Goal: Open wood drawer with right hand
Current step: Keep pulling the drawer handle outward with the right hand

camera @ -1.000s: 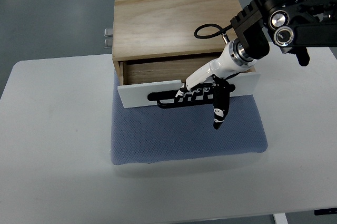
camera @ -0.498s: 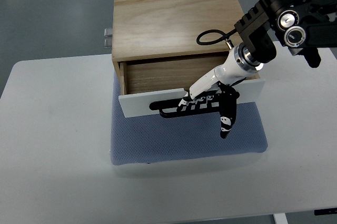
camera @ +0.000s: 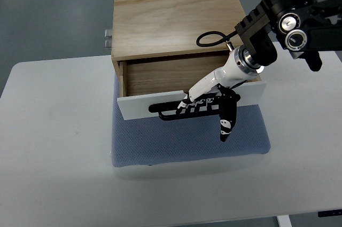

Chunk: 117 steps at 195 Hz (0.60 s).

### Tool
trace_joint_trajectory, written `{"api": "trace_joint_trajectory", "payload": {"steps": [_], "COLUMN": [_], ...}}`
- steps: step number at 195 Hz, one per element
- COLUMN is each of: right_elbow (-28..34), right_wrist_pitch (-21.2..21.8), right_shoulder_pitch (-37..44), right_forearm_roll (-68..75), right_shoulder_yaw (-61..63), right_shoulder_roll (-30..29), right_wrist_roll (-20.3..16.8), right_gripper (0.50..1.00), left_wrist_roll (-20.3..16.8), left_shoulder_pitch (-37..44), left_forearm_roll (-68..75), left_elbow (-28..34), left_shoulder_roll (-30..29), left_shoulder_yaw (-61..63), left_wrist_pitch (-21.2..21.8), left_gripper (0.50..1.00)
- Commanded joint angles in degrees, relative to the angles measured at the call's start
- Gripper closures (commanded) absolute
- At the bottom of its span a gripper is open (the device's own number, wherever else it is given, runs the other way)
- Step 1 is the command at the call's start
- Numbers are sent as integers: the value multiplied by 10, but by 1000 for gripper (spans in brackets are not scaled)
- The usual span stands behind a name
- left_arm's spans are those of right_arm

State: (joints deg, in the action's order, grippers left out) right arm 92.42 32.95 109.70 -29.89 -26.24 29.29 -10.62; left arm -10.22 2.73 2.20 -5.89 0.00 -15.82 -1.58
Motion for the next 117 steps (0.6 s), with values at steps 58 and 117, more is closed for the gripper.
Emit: {"api": "trace_joint_trajectory", "payload": {"steps": [58,117], "right_elbow": [-4,-6], "right_wrist_pitch": [-17,-17], "right_shoulder_pitch": [-3,3], "right_forearm_roll": [0,0], "right_shoulder_yaw": [2,0], "right_shoulder_roll": [-6,-6], "right_wrist_roll": [-5,-6], "right_gripper": [558,558], "left_wrist_roll": [-1,-1], "left_shoulder_pitch": [0,0], "left_forearm_roll": [0,0], "left_elbow": [0,0], "left_shoulder_roll": [0,0], "left_shoulder_yaw": [0,0], "left_wrist_pitch": [0,0], "left_gripper": [500,500]}}
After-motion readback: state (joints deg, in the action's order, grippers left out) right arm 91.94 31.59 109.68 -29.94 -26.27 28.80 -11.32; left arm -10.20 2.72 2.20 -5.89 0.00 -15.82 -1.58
